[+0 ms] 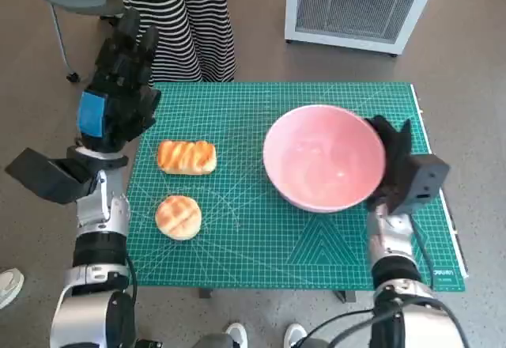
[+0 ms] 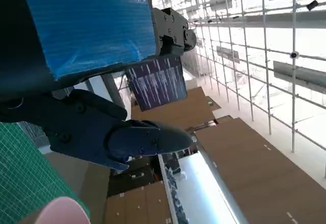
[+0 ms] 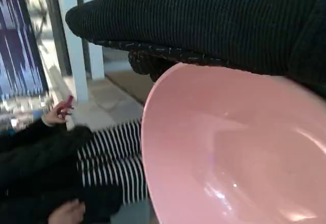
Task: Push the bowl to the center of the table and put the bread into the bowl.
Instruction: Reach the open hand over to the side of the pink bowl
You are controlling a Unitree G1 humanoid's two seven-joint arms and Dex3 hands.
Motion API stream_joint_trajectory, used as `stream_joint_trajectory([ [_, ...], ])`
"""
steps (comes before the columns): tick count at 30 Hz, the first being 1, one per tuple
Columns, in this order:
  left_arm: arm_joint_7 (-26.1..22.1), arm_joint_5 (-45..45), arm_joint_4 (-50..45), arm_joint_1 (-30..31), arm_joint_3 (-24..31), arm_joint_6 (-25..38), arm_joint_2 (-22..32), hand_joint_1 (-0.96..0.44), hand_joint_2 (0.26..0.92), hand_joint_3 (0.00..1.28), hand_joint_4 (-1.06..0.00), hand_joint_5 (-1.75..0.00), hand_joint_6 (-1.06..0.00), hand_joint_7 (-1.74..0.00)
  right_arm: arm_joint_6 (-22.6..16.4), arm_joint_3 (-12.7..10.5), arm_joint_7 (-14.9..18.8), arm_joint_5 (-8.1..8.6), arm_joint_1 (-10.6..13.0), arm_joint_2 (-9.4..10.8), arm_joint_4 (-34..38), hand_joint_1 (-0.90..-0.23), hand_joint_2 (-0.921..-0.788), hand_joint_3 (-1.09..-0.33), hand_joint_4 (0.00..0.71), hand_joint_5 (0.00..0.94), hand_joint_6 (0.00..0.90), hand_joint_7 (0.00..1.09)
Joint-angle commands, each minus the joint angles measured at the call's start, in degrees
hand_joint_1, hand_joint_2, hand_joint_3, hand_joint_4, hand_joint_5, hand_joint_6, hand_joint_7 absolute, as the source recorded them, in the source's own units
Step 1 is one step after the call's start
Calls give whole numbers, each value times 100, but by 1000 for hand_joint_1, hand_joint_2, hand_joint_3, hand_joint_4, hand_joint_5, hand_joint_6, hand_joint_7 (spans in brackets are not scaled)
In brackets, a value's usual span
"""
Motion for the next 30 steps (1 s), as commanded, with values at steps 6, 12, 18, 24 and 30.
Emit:
stream_joint_trajectory([
  [6, 225, 66, -351, 205, -42, 219, 92, -460, 921, 320, -141, -5, -195, -50, 219, 146, -18, -132, -71, 182, 115, -768, -921, -745, 303, 1, 231, 312],
  [12, 313, 103, -415, 233, -74, 237, 100, -458, 921, 326, -135, -1, -192, -52, 230, 208, 0, -163, -103, 233, 118, -784, -921, -739, 304, 2, 240, 299],
  [18, 365, 128, -425, 243, -104, 235, 87, -458, 921, 332, -129, -1, -185, -53, 268, 171, 76, -127, -139, 248, 115, -768, -921, -739, 305, 2, 246, 288],
  [24, 385, 130, -385, 231, -141, 226, 64, -459, 921, 334, -126, 0, -179, -53, 204, 191, 79, -159, -164, 176, 83, -752, -921, -738, 306, 2, 250, 278],
  [30, 396, 130, -342, 219, -182, 225, 51, -473, 921, 334, -130, -2, -176, -55, -118, 456, -233, -492, -229, -19, -14, -748, -921, -750, 309, 3, 244, 262],
])
